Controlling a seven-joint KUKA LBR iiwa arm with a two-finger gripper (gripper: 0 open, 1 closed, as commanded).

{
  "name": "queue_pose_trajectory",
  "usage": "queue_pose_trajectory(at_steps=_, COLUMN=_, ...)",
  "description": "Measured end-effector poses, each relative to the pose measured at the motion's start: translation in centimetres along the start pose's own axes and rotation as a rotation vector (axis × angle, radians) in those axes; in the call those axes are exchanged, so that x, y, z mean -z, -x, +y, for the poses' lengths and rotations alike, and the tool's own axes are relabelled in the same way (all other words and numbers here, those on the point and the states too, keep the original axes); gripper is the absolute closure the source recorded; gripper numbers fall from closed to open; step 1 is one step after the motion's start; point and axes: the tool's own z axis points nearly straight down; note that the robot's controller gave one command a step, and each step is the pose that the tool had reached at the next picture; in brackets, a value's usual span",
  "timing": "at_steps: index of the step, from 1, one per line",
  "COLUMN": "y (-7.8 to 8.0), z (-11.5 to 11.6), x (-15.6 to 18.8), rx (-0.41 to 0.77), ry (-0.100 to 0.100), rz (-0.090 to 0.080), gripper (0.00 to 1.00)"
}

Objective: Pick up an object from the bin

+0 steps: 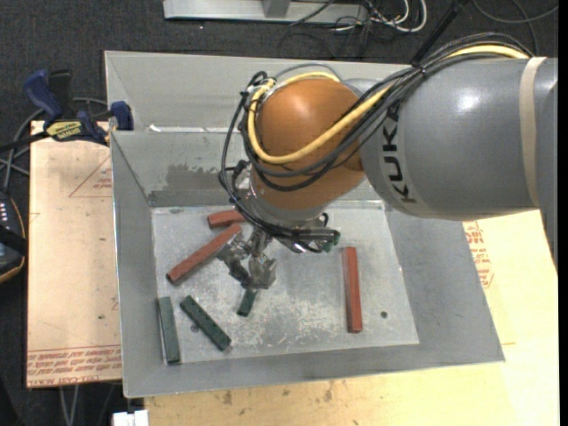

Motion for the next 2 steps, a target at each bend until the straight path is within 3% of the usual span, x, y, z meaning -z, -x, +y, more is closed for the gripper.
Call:
queue_pose_trajectory(at_steps=1, y=-0.1, z=-0.2, x=0.2, rx=-0.006, ry=-0.002, rz=-0.002, gripper=0.00)
queue_pose_trajectory(at_steps=2, y=-1.2, z=-6.2, x=-11.6, rx=-0.075, ry=-0.001, rz=0.004, gripper=0.00)
